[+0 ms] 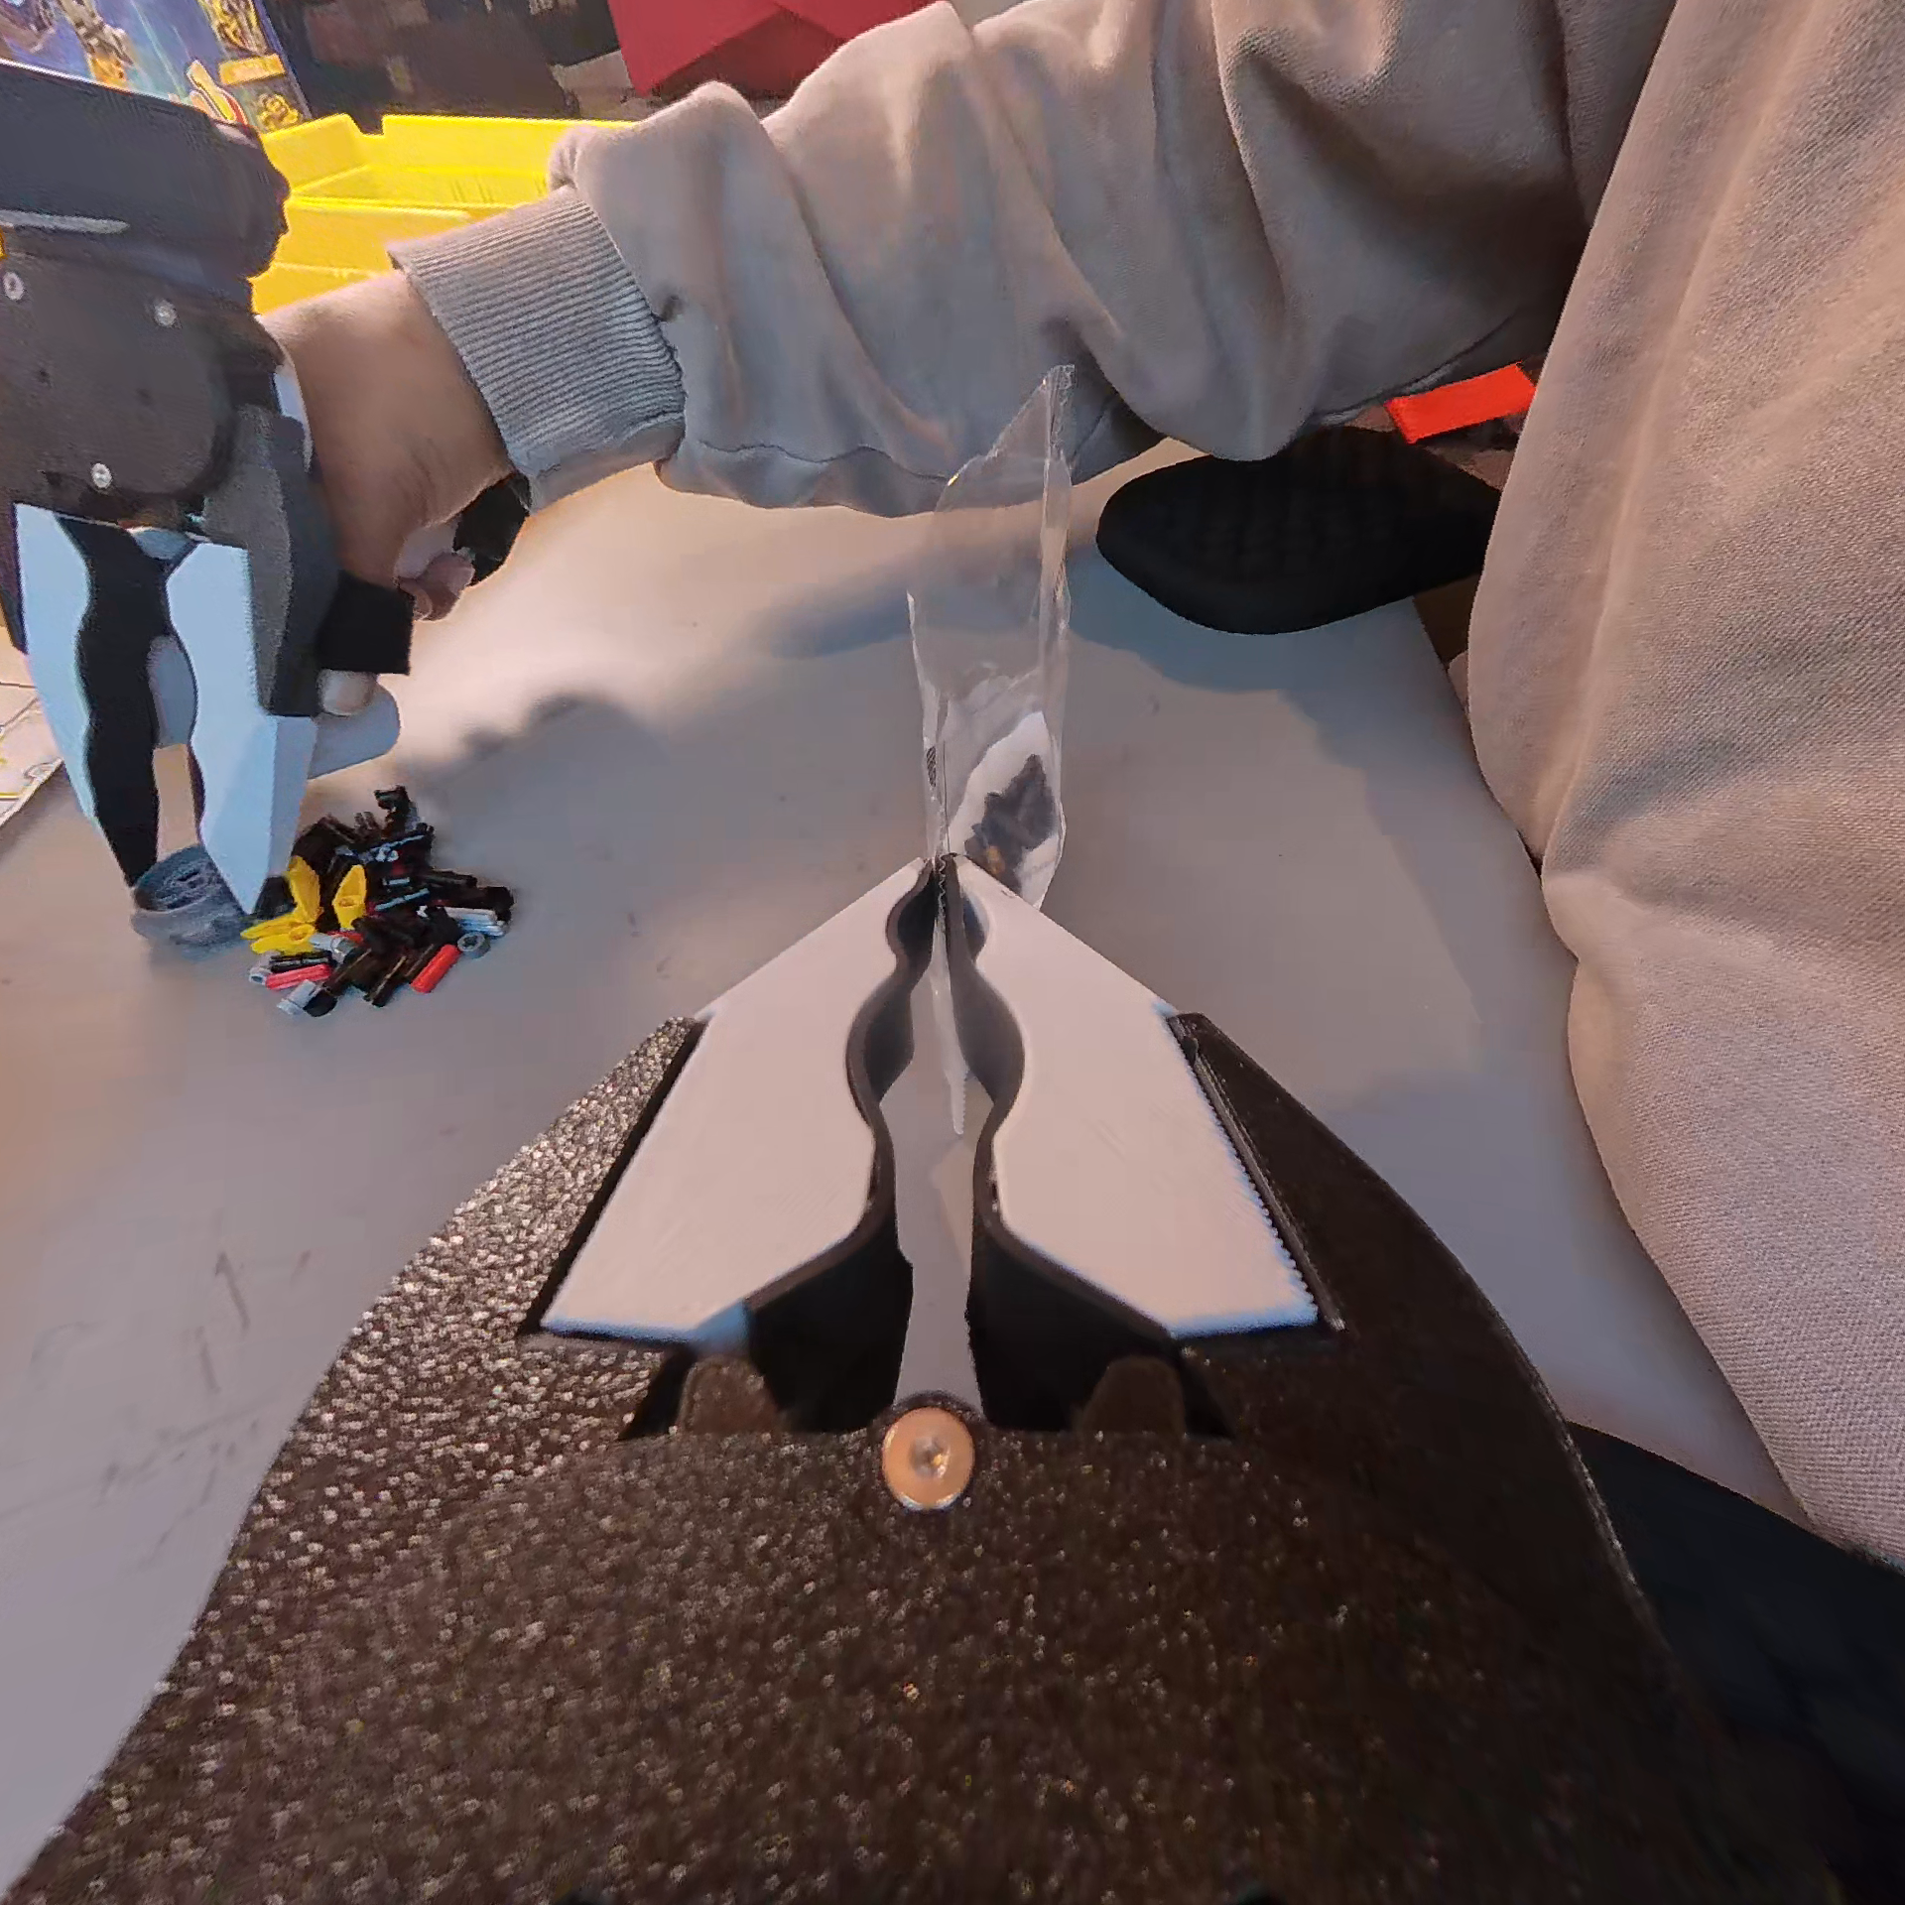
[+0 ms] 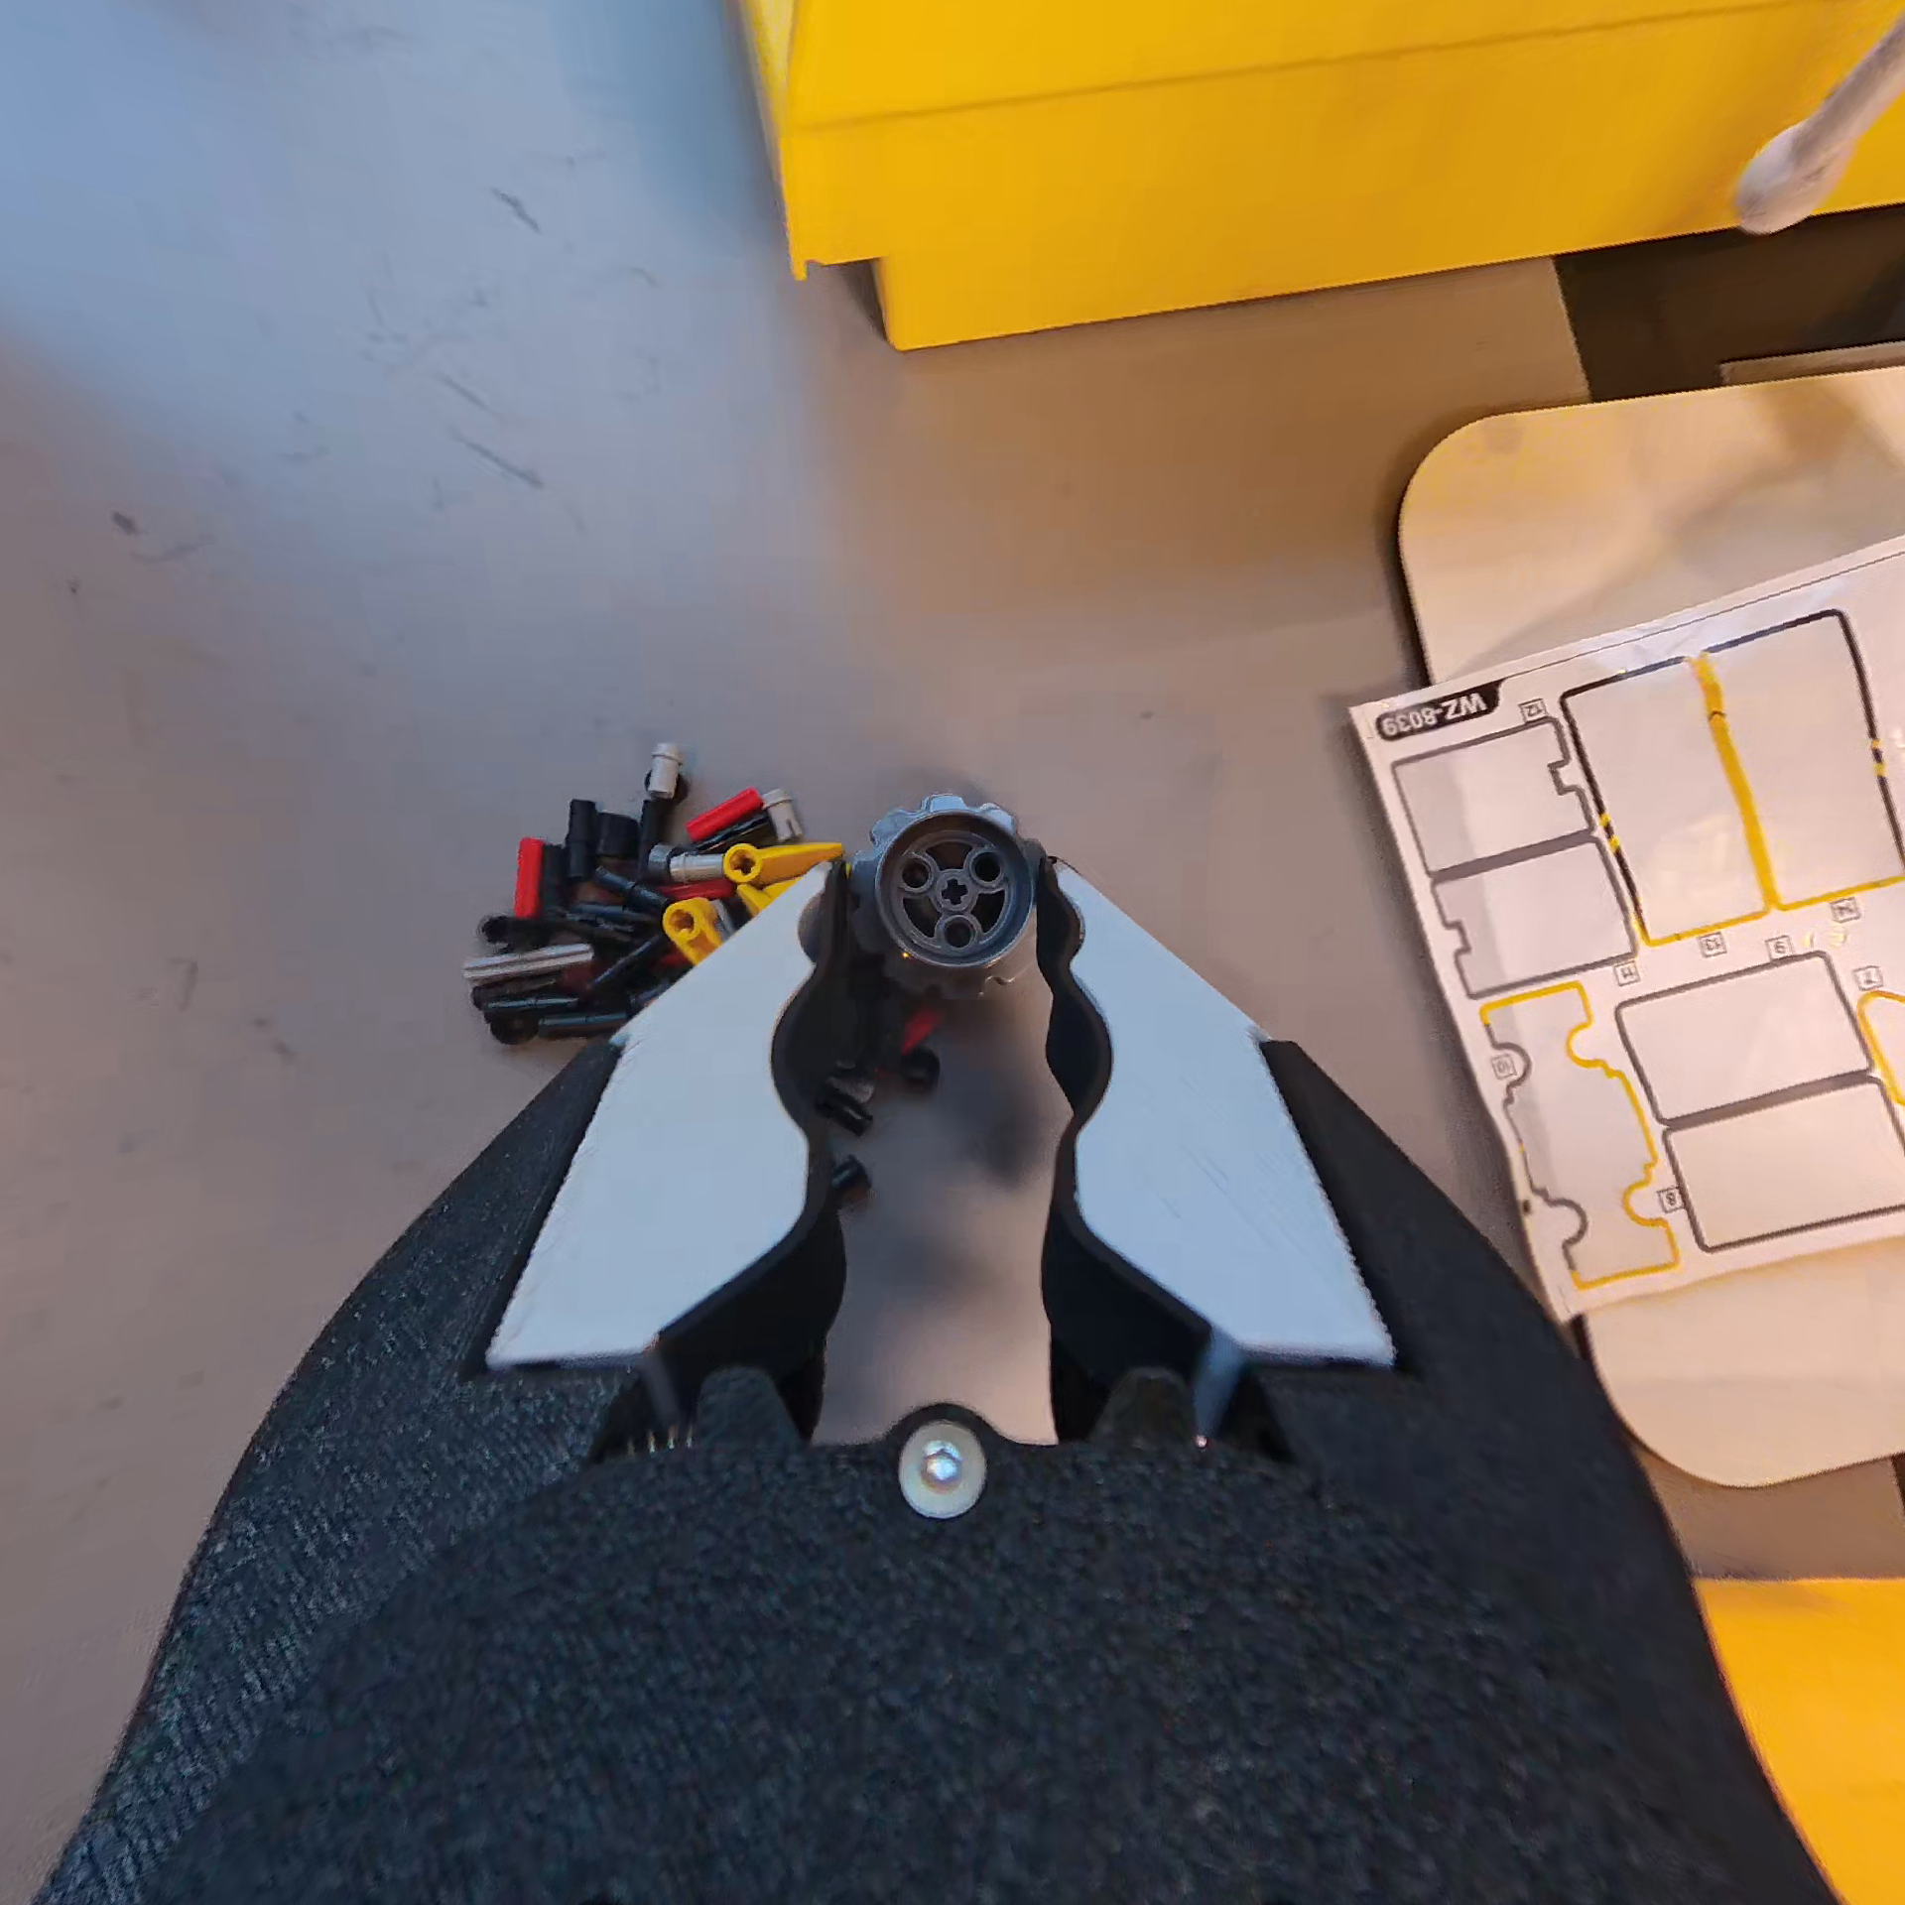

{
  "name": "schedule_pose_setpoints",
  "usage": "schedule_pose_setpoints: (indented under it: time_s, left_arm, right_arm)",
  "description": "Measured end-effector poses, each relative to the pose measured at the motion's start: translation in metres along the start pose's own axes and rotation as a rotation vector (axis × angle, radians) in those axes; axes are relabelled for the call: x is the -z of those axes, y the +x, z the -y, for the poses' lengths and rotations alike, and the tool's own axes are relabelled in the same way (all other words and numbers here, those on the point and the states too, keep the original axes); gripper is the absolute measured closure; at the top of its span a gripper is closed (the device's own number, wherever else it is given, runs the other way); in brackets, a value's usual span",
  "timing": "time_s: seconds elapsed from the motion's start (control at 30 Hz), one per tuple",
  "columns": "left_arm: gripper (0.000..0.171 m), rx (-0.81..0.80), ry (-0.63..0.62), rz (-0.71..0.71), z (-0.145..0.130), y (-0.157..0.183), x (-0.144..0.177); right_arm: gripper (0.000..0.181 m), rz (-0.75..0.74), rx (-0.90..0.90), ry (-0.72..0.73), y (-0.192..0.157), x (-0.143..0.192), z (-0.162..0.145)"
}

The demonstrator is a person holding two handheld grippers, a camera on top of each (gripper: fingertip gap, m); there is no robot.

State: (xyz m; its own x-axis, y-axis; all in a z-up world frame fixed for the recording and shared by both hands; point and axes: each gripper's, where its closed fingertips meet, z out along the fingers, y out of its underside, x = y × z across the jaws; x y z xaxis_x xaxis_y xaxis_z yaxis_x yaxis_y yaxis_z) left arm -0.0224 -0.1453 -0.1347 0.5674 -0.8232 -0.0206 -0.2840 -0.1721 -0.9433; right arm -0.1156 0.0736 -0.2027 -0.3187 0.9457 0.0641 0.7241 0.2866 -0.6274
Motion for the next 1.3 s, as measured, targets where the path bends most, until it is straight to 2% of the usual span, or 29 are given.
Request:
schedule_pose_setpoints:
  time_s: [0.8, 0.87, 0.97, 1.17, 1.3]
  left_arm:
    - [0.171, 0.001, 0.006, -0.015, 0.001, 0.003, -0.003]
    - [0.171, 0.004, 0.008, -0.018, 0.001, 0.004, -0.004]
    - [0.171, 0.008, 0.01, -0.022, 0.001, 0.004, -0.004]
    - [0.171, 0.015, 0.017, -0.018, 0.001, 0.003, -0.003]
    - [0.171, 0.019, 0.021, -0.022, 0.001, 0.003, -0.003]
  right_arm:
    - [0.146, 0.089, 0.184, 0.007, -0.122, 0.046, -0.04]
    - [0.145, 0.077, 0.163, 0.057, -0.116, 0.052, -0.027]
    - [0.145, 0.033, 0.102, 0.119, -0.083, 0.05, 0.0]
    - [0.145, -0.009, -0.013, 0.088, -0.024, 0.003, 0.028]
    - [0.145, 0.026, -0.002, 0.019, -0.026, -0.019, 0.026]
